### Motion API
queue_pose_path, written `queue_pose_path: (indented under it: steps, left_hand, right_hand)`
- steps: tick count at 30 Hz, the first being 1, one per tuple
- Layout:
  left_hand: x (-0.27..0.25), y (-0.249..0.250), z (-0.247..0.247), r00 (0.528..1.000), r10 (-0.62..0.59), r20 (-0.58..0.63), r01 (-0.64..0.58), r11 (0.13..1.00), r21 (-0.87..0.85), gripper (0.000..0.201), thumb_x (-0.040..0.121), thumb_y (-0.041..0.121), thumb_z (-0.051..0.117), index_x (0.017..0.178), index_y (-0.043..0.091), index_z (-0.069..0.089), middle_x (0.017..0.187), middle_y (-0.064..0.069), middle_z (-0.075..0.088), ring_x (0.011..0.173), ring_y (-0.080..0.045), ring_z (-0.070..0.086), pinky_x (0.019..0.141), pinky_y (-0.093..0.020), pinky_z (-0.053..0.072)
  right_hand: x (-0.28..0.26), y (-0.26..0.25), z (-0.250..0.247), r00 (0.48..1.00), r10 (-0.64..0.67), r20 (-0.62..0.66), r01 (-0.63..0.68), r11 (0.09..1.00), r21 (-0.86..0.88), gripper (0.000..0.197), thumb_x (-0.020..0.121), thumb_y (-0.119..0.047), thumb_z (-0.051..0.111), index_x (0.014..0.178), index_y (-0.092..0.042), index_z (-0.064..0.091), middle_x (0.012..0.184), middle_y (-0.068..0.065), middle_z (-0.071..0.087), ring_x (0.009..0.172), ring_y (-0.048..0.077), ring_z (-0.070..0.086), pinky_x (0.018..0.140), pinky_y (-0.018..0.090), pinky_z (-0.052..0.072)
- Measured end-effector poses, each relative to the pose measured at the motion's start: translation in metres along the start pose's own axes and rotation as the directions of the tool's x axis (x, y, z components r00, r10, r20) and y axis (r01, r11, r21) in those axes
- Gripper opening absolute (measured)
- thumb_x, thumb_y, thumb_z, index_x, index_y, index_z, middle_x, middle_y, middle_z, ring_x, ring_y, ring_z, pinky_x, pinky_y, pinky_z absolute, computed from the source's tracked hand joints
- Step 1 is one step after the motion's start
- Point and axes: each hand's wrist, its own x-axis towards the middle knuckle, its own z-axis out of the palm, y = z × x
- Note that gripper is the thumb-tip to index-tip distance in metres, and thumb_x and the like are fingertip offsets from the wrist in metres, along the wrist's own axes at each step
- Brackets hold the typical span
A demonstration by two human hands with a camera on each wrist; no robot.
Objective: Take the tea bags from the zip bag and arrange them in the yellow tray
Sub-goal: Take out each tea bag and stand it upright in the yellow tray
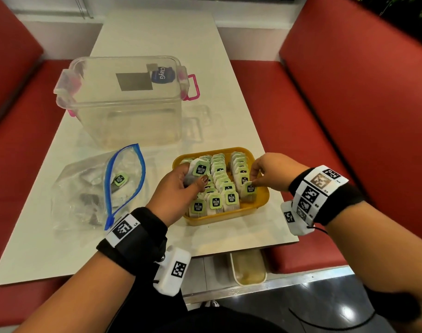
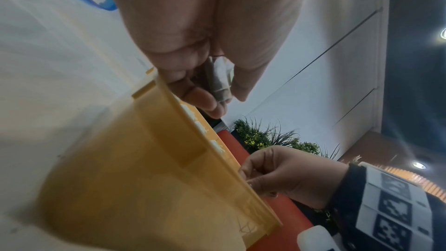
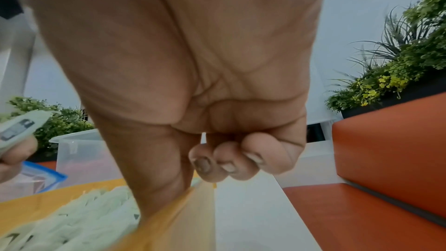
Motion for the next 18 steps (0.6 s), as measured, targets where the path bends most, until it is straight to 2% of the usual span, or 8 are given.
queue_pose_path:
  steps: [4, 6, 8, 12, 15, 18]
  left_hand:
    - [0.001, -0.002, -0.001, 1.000, -0.019, -0.008, 0.019, 1.000, 0.000, 0.017, 0.093, 0.021, 0.062, 0.110, 0.021, 0.061, 0.092, -0.001, 0.072, 0.086, -0.014, 0.068, 0.075, -0.033, 0.055]
    - [0.001, -0.002, -0.001, 1.000, -0.027, 0.004, 0.027, 1.000, -0.002, 0.017, 0.094, 0.021, 0.061, 0.111, 0.021, 0.061, 0.093, -0.002, 0.072, 0.085, -0.012, 0.068, 0.073, -0.031, 0.054]
    - [0.001, -0.001, -0.001, 0.999, -0.031, 0.017, 0.031, 0.999, -0.015, 0.014, 0.094, 0.019, 0.060, 0.107, 0.024, 0.061, 0.092, -0.003, 0.071, 0.083, -0.009, 0.068, 0.070, -0.026, 0.053]
    - [-0.001, 0.003, -0.002, 0.999, -0.031, 0.034, 0.032, 0.999, -0.030, 0.014, 0.094, 0.016, 0.059, 0.096, 0.029, 0.059, 0.094, -0.001, 0.071, 0.083, -0.010, 0.068, 0.070, -0.025, 0.053]
    - [0.000, 0.004, -0.003, 0.998, -0.049, 0.050, 0.052, 0.997, -0.052, 0.021, 0.094, 0.009, 0.055, 0.097, 0.029, 0.060, 0.093, 0.003, 0.071, 0.083, -0.008, 0.068, 0.072, -0.025, 0.052]
    - [-0.001, 0.006, -0.004, 0.996, -0.039, 0.081, 0.045, 0.996, -0.071, 0.023, 0.095, 0.007, 0.056, 0.099, 0.028, 0.062, 0.096, 0.002, 0.073, 0.087, -0.011, 0.069, 0.076, -0.026, 0.055]
  right_hand:
    - [0.004, -0.003, 0.002, 1.000, 0.004, -0.025, -0.005, 0.999, -0.036, 0.006, 0.086, -0.025, 0.067, 0.090, -0.022, 0.070, 0.067, -0.012, 0.050, 0.072, 0.012, 0.051, 0.050, 0.020, 0.030]
    - [0.007, -0.004, 0.003, 0.999, 0.011, -0.044, -0.013, 0.998, -0.064, 0.008, 0.085, -0.024, 0.066, 0.091, -0.022, 0.070, 0.074, -0.009, 0.055, 0.076, 0.015, 0.054, 0.056, 0.022, 0.034]
    - [0.009, -0.005, 0.006, 0.998, 0.021, -0.065, -0.026, 0.997, -0.079, 0.009, 0.086, -0.022, 0.063, 0.092, -0.021, 0.070, 0.083, -0.004, 0.062, 0.077, 0.016, 0.055, 0.063, 0.024, 0.037]
    - [0.011, -0.007, 0.010, 0.995, 0.043, -0.092, -0.051, 0.995, -0.086, 0.013, 0.086, -0.020, 0.060, 0.094, -0.021, 0.069, 0.093, 0.001, 0.068, 0.080, 0.019, 0.058, 0.065, 0.025, 0.039]
    - [0.008, -0.006, 0.007, 0.994, 0.046, -0.102, -0.054, 0.995, -0.082, 0.016, 0.086, -0.024, 0.064, 0.102, -0.022, 0.067, 0.098, 0.002, 0.064, 0.089, 0.021, 0.059, 0.067, 0.026, 0.039]
    - [0.001, -0.009, -0.005, 0.980, 0.028, -0.198, -0.040, 0.998, -0.057, 0.020, 0.086, -0.032, 0.065, 0.105, -0.024, 0.067, 0.092, -0.001, 0.051, 0.090, 0.021, 0.057, 0.068, 0.028, 0.039]
